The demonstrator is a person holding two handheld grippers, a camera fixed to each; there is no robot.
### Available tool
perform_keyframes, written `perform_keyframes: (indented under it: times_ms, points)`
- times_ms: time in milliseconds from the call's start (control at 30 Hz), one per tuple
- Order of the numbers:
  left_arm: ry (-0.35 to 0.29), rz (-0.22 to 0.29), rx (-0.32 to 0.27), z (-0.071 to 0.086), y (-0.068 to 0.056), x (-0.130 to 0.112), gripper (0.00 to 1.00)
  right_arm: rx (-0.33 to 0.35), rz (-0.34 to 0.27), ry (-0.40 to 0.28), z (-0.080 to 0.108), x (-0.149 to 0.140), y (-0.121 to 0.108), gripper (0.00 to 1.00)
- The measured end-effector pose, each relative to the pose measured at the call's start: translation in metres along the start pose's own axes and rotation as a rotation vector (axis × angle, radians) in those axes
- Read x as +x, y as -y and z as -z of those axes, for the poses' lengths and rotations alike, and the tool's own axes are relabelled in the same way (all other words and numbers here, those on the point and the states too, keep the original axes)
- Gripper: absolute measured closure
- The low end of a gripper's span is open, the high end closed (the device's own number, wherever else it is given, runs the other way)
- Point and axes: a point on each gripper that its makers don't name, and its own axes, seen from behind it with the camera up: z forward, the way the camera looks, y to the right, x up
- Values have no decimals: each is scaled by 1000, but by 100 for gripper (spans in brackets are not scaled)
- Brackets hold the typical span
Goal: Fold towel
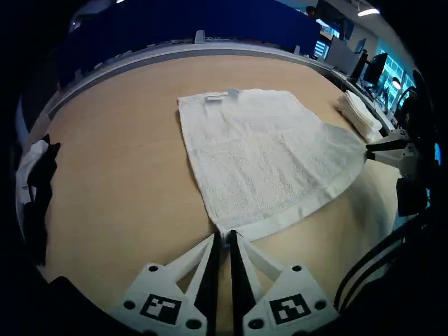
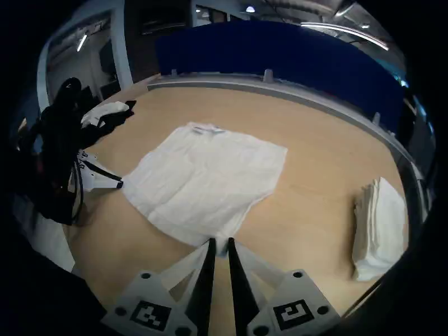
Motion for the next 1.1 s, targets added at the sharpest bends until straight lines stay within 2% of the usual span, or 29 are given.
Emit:
perform_keyframes:
  times_ms: [200,467,867,1100]
  points:
    - [-8,-2,-21,8,-7,5,94,-3,6,-3,1,2,-1,83]
    - [-37,44,-15,28,-3,21,94,5,-2,-20,8,11,0,83]
    - [-85,115,-28,67,-6,46,94,13,-14,-46,30,29,2,83]
    - [-100,132,-42,83,-12,54,94,12,-11,-47,45,33,3,84]
